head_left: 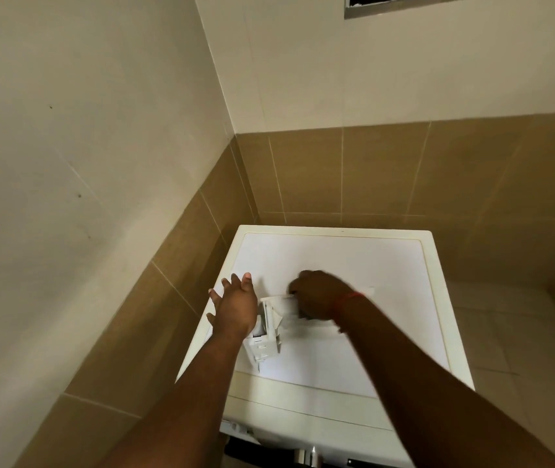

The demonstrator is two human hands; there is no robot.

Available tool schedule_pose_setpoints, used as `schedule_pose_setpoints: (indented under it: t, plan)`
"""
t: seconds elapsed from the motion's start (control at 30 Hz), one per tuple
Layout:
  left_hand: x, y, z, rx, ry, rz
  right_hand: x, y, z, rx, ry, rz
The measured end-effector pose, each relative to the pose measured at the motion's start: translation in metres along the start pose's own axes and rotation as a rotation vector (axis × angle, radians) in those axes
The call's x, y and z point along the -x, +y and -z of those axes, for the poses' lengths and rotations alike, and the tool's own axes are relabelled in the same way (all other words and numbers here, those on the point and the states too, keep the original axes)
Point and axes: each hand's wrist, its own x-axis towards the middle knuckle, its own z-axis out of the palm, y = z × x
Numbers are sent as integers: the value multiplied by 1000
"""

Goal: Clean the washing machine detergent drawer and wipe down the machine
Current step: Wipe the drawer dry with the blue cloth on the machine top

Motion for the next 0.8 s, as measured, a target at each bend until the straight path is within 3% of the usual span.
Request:
schedule_pose_setpoints:
  t: [0.13,0.37,0.47,0.63,0.8]
  plan:
    - [-2,-3,1,56,-13,16,-5,-22,-11,-118,109,90]
    - [0,-4,-1,-6,12,-27,51,90,7,-180,-14,-106]
    - [0,-6,-1,239,18,-22,61,102,-1,-308,16,-198]
    - [9,-5,0,744,-136,210,72,77,-18,-953,384,-441]
    - [8,-9,-2,1007,-208,198,88,58,-44,-1311,707,-435]
